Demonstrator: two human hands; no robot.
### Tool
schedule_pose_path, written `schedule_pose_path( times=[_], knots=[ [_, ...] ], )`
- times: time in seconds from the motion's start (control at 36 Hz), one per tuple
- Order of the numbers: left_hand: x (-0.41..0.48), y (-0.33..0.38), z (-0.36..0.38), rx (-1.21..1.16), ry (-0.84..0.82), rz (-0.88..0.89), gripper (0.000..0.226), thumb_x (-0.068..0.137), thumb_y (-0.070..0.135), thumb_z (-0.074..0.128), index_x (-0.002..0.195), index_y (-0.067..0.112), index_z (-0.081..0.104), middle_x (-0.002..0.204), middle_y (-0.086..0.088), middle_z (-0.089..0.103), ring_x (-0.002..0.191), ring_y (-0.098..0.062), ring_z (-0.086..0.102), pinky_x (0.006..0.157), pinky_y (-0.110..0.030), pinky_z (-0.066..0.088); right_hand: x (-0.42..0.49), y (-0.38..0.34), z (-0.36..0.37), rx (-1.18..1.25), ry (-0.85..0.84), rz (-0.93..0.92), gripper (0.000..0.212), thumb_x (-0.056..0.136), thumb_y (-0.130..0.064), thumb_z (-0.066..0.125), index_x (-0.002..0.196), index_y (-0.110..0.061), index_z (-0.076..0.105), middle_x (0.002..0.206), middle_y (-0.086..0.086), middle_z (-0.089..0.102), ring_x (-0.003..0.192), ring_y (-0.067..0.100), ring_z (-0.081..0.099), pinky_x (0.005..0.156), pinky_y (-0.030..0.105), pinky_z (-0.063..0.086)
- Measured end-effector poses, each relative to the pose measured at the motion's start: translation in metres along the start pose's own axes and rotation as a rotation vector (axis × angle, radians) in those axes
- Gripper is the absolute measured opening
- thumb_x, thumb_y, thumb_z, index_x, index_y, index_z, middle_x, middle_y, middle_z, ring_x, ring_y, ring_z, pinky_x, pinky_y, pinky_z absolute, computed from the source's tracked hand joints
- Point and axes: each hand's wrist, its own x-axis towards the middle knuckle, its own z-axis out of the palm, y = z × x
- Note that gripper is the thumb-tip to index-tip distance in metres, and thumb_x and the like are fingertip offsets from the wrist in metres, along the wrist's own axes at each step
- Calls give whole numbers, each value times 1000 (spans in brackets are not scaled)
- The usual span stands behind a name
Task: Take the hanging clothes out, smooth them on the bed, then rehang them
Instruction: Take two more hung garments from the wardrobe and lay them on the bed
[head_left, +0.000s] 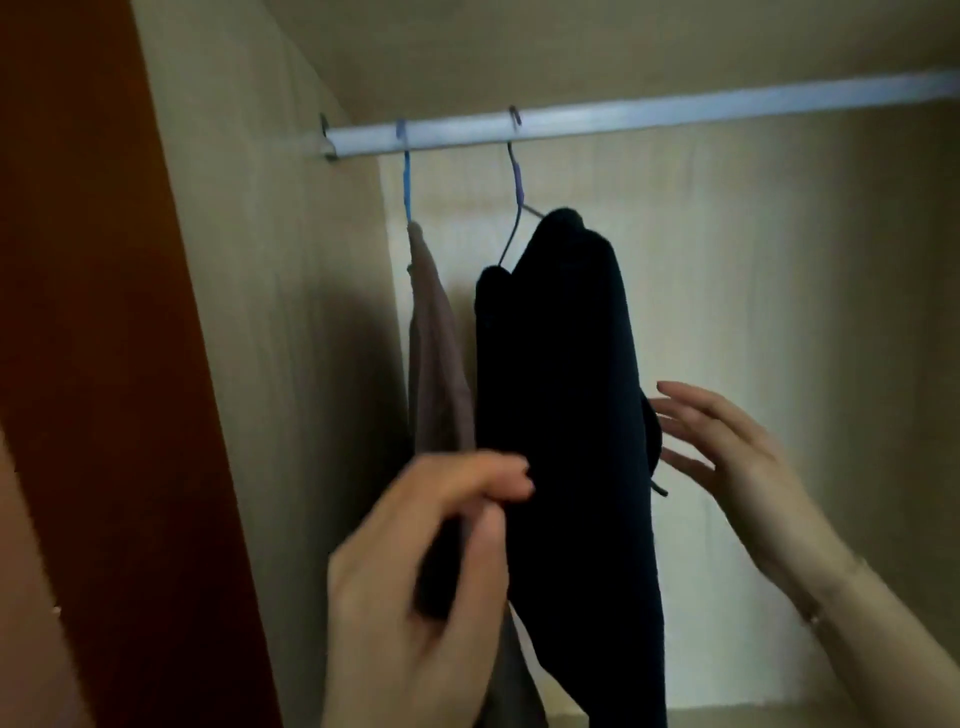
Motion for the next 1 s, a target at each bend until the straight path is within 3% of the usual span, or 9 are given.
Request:
schedule_pose_path(
  times=[0.06, 0.14, 0.25, 0.33, 0.42, 0.56, 0.69, 0.81, 1.0],
  knots=[
    [17, 25, -10, -64, 122, 145, 21, 87, 23, 48, 104, 28, 60, 95, 7, 66, 95, -6, 64, 84, -12, 45, 21, -21, 8, 22, -74, -14, 25, 95, -21, 47, 114, -24, 63, 109, -5, 70, 105, 7, 64, 86, 24, 55],
    [61, 19, -5, -100, 192, 48, 24, 85, 27, 53, 108, 34, 53, 115, 7, 59, 110, -5, 57, 95, -16, 43, 45, -54, 28, 30, -164, 1, 30, 95, -29, 46, 120, -24, 61, 111, -10, 69, 107, 3, 62, 85, 26, 48],
    [120, 4, 4, -169, 155, -268, 46, 88, 23, 60, 131, 20, 45, 133, 5, 47, 119, -4, 45, 105, -22, 35, 71, -82, 50, 49, -254, 11, 23, 93, -35, 47, 95, -27, 69, 83, -16, 70, 86, -1, 63, 77, 25, 44],
    [156, -10, 9, -242, 71, -477, 56, 86, 28, 61, 136, 14, 41, 133, -2, 46, 118, -17, 48, 102, -31, 39, 91, -97, 57, 120, -228, 116, 28, 90, -42, 51, 104, -20, 61, 75, -7, 66, 78, 8, 61, 74, 27, 47],
    [183, -27, 14, -280, 38, -615, 49, 81, 26, 63, 124, 8, 48, 118, -8, 50, 102, -23, 51, 82, -33, 44, 109, -106, 64, 57, -225, 164, 37, 84, -47, 58, 107, -19, 58, 100, 0, 61, 94, 15, 59, 84, 33, 50],
    [200, -38, 15, -404, -11, -787, 50, 81, 13, 62, 127, 3, 47, 78, -3, 43, 72, -18, 47, 68, -29, 45, 127, -121, 81, -124, -274, 133, 12, 82, -34, 64, 89, -24, 64, 89, -3, 62, 91, 12, 58, 82, 30, 46],
    [204, -50, 16, -425, -25, -817, 30, 79, 10, 59, 109, 7, 52, 75, -5, 46, 63, -17, 44, 53, -25, 37, 138, -125, 90, -240, -267, 178, 25, 82, -14, 62, 106, -6, 64, 93, 7, 63, 88, 17, 60, 75, 29, 48],
    [208, -61, 13, -452, 17, -825, 23, 81, 2, 54, 103, 4, 55, 79, -11, 49, 61, -19, 44, 51, -25, 39, 139, -119, 94, -165, -235, 225, 11, 82, -3, 55, 91, -7, 59, 78, 6, 57, 71, 15, 55, 63, 24, 45],
    [215, -71, 9, -526, 50, -816, 34, 62, -1, 53, 95, 2, 54, 87, -14, 48, 60, -23, 47, 36, -18, 43, 144, -120, 91, -165, -150, 310, 11, 77, 2, 57, 71, -8, 56, 77, 7, 57, 67, 16, 55, 65, 24, 45]
  ],
)
